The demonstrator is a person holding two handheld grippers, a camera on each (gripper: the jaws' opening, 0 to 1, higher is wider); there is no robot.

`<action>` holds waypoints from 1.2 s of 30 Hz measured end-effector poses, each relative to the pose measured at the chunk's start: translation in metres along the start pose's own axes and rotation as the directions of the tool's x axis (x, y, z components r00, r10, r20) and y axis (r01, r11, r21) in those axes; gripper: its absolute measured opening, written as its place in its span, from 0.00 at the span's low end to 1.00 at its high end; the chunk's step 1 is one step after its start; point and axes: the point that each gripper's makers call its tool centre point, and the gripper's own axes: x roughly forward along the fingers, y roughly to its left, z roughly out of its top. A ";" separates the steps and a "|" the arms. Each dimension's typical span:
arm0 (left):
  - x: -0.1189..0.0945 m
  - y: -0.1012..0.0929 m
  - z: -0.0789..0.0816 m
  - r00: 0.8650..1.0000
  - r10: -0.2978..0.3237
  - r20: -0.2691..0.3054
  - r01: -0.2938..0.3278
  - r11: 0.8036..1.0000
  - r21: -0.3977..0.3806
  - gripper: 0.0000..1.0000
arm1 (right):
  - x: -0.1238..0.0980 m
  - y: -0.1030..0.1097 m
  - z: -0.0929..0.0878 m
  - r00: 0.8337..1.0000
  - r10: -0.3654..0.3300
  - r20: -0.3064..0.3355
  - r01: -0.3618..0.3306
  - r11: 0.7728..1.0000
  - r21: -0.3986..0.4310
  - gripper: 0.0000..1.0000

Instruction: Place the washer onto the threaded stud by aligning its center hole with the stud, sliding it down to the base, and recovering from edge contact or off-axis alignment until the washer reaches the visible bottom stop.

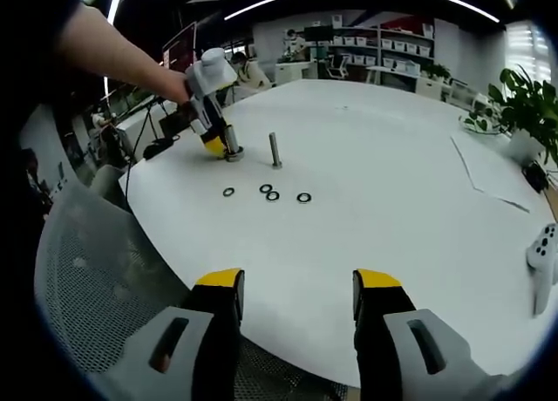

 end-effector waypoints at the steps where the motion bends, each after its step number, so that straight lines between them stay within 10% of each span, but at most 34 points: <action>1: 0.000 0.000 0.000 1.000 0.005 -0.002 -0.005 1.000 0.014 0.20 | 0.000 0.000 0.000 1.000 0.000 0.000 0.000 1.000 0.000 0.52; 36: -0.002 -0.015 -0.019 0.999 -0.028 -0.015 0.028 0.999 -0.023 0.23 | -0.001 0.000 0.002 1.000 0.001 0.011 -0.001 1.000 0.001 0.51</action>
